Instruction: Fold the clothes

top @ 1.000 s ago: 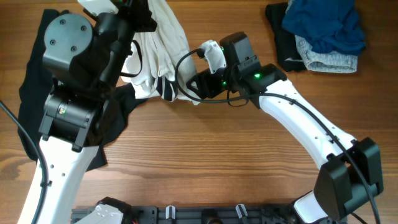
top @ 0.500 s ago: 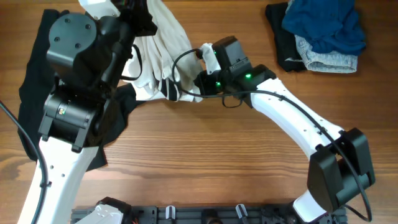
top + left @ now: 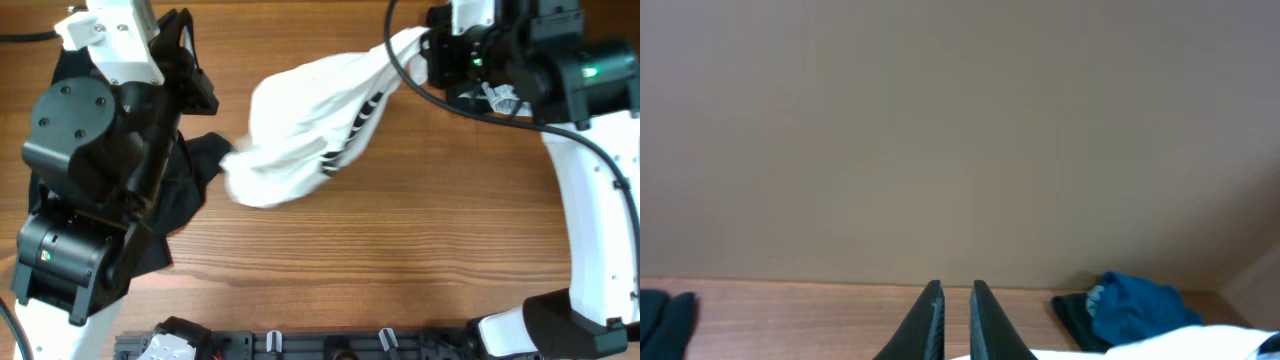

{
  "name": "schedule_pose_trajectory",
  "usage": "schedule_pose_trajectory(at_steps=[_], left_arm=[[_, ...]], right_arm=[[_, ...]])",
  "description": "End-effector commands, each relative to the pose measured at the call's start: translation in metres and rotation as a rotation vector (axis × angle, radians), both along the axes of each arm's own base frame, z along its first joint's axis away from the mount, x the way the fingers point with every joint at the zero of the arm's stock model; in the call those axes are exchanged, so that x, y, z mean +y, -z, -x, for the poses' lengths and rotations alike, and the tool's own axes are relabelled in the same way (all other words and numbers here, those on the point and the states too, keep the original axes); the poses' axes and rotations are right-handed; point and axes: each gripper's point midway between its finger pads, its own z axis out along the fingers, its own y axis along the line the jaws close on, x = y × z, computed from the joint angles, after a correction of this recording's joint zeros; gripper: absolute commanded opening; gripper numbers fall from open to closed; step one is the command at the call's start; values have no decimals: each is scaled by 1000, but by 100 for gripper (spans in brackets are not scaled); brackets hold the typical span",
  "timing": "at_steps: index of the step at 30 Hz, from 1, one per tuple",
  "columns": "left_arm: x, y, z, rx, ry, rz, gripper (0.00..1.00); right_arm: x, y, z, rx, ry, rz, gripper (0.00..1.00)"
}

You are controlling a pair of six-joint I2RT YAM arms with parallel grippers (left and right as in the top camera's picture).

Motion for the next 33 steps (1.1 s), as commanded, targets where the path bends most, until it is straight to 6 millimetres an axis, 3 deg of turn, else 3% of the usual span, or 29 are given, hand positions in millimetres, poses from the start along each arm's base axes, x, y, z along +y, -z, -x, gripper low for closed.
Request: schedule_pose_trajectory(at_steps=[1,5,7,11,18,24,27,29,30,32,33], left_arm=[[-15,-26,15,-89,115,12,8],[-17,-38,27,-119,151,67,8],[-17,-31,28,-91,149,64,8],[-4,3,25,40,71,19,11],[37,45,29,205,-163,-10,24],[75,63,32,279,-324,50,26],[85,71,33,314,-349,47,26],[89,77,33,340,-364,40,26],[90,80,33,351,-368,37,26],[90,85,30,370,-369,31,27],[87,89,27,386,-356,29,27]], right_arm=[[-31,-55,9,-142,53,1,4],[-37,-77,28,-177,44,-38,4],[-32,-73,31,-151,19,-55,4],[-7,-44,29,-31,-59,-75,4],[70,35,30,232,-219,-37,4],[144,147,41,494,-355,44,4],[172,188,50,564,-417,56,4],[190,204,57,595,-461,40,4],[196,209,59,605,-477,34,9],[204,212,61,599,-496,31,33],[207,210,59,585,-499,26,54]])
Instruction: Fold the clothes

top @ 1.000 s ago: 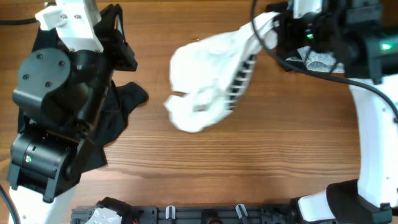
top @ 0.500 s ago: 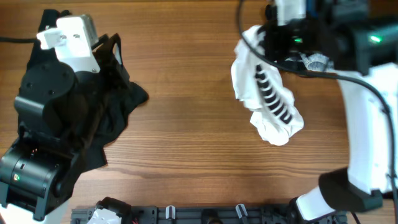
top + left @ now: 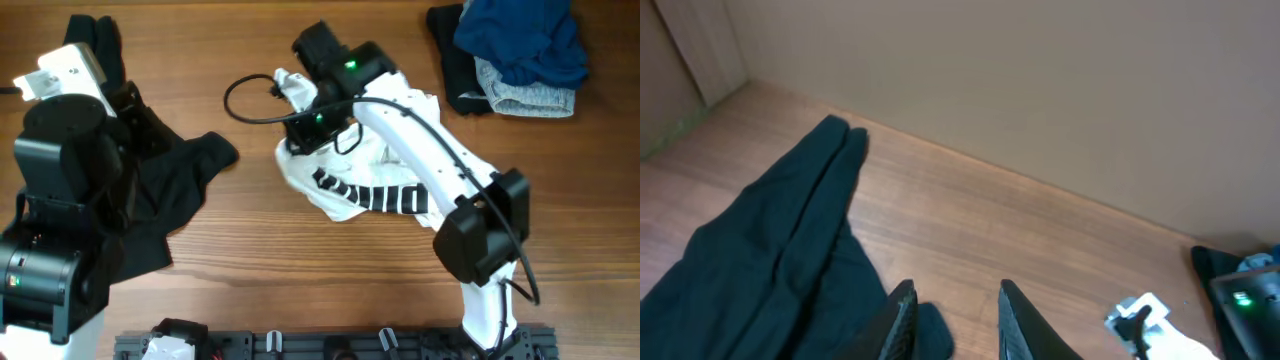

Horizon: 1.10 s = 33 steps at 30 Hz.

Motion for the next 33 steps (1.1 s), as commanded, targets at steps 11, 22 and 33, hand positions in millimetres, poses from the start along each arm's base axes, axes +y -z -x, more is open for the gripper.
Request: schedule_pose_trajectory(at_steps=[11,22,33], left_arm=[[-79,152,-48,586,337,125,37],[-142,327,-51,1112,732,-5,57],[-144,365,-36,1220,784,-159,82]], right_arm=[[-110,-46,-76,-63,293,-57,83],[-170,-39,-99,-88,405,8,91],[-175,-30,-96,-81,395,43,92]])
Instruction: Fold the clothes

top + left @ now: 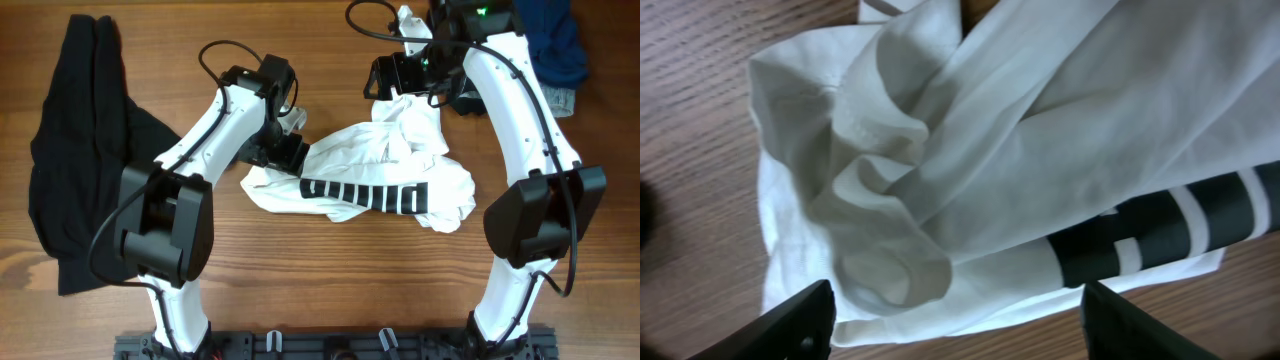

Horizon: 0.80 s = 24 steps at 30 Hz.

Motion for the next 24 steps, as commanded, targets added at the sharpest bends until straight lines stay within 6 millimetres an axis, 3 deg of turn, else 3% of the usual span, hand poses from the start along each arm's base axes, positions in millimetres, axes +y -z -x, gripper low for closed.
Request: schedule_pose_trajectory(at_steps=[1,6,11,15,21,23,24], left_arm=[[17,14,4,-2,29,-88,82],[19,28,2,-24,4,-99,81],[17,28,-5,-51,-10,-90,58],[17,28,-6,-53,-30,-90,50],[25,38,8,-16,-25,-124,48],[25,39,7,-19,-25,-124,42],[24,39,5,-25,-25,-123,29]], right_arm=[[-4,-7,2,-29,-16,17,92],[-4,-7,2,-29,-16,17,92],[-4,-6,2,-28,-15,17,92],[-4,-6,2,-28,-15,17,93],[-4,-7,2,-28,-16,17,92],[-4,-7,2,-30,-15,17,92],[-4,-7,2,-30,-15,17,93]])
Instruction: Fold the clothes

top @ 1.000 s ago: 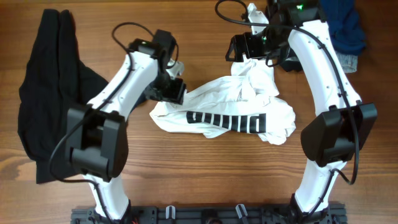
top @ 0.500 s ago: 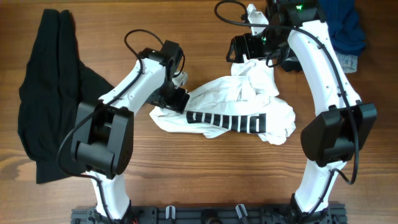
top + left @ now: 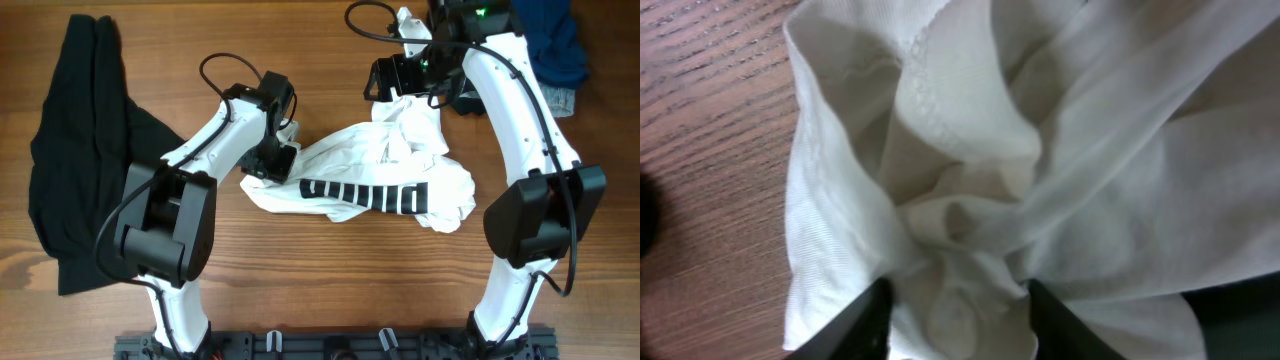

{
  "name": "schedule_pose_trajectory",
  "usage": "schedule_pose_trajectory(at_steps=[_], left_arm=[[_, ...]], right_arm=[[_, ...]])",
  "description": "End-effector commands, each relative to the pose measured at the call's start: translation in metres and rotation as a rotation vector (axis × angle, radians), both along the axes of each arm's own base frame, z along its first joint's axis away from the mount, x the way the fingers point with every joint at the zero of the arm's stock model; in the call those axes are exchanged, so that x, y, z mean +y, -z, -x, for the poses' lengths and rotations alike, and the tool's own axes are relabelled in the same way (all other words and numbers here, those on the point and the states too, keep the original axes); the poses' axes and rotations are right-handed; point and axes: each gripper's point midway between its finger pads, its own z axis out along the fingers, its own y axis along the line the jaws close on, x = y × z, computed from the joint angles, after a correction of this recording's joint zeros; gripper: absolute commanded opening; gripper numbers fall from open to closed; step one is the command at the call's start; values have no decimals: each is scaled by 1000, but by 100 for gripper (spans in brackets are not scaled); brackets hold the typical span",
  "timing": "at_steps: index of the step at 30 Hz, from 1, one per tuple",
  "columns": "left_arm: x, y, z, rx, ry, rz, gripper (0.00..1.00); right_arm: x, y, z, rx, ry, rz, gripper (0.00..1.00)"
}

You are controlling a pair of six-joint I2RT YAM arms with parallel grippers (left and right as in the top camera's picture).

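A white shirt (image 3: pixel 385 150) with a black lettered band lies crumpled mid-table. My left gripper (image 3: pixel 278 160) is down on its left end. In the left wrist view the gripper (image 3: pixel 960 300) has a bunched fold of the shirt (image 3: pixel 970 120) pinched between its dark fingers (image 3: pixel 868 325). My right gripper (image 3: pixel 388 82) is at the shirt's far edge, where the cloth is drawn up into a peak against it. The right fingertips are hidden by the arm.
A black garment (image 3: pixel 80 130) lies spread along the left side. A pile of blue and grey clothes (image 3: pixel 555 45) sits at the back right corner, behind the right arm. The wooden table (image 3: pixel 300 270) shows bare in front of the shirt.
My left gripper's fingers, wide apart over the shirt's left end before, now stand close together with the cloth bunched between them. The right arm and the shirt's layout are unchanged.
At first my right gripper held the white shirt at the back while the left gripper was shut by the black garment. Then the shirt was mid-table under the right arm. Later my left gripper was open over its left end, and now pinches it.
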Motion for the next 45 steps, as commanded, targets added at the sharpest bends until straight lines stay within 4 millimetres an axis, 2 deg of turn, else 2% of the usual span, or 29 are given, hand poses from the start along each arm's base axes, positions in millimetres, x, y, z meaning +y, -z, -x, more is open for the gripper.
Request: schedule_pose_trajectory(at_steps=[1,2,6,9,12,15,16,18,21,22,24,25,26,27,30,32,33,34,40,42,45], left_arm=[[3,4,-2,-10,-12,-21,15],[3,4,-6,-23,-15,-16,4],[4,-9,-21,-69,-66,0,4],[9,-37,-39,-128,-137,21,4],[16,-83,-58,-209,-198,52,4],[19,-151,-75,-347,-216,104,4],[17,-188,-82,-436,-217,139,4],[15,-249,-89,-591,-216,201,4],[15,-335,-90,-816,-221,293,4],[16,-371,-86,-912,-232,339,4],[13,-429,-75,-1055,-248,451,4],[6,-468,-63,-1141,-219,558,4],[-1,-510,-46,-1241,-172,671,4],[-3,-536,-34,-1303,-158,742,4],[-7,-585,-3,-1430,-88,871,4],[-12,-597,11,-1443,-35,920,4],[-17,-593,15,-1413,-9,939,4],[-24,-579,16,-1340,12,949,4],[-33,-519,-4,-1143,16,858,4],[-29,-512,-7,-1120,-2,841,4],[-18,-514,-7,-1136,-23,827,4]], right_arm=[[-2,-9,1,-32,-11,8,92],[-2,-9,1,-32,-11,8,93],[-2,-10,0,-39,-11,6,93],[-2,-10,-2,-45,-11,5,92],[-2,-10,-2,-45,-11,5,92],[-1,-11,-4,-58,-11,2,92],[0,-12,-6,-66,-12,-1,92],[2,-14,-9,-79,-15,-18,92],[6,-16,-12,-94,-18,-36,91],[6,-17,-14,-101,-19,-41,92],[6,-22,-18,-122,-18,-43,91],[4,-27,-21,-138,-14,-48,91],[-1,-40,-26,-170,0,-62,91],[-4,-52,-29,-193,7,-83,91],[-15,-86,-32,-258,24,-144,91],[-22,-105,-28,-294,26,-181,92],[-26,-110,-25,-301,33,-183,92],[-27,-114,-20,-305,17,-181,92],[-16,-111,-10,-283,-35,-197,93],[-12,-110,-8,-284,-60,-194,93],[1,-106,-2,-278,-113,-198,95]])
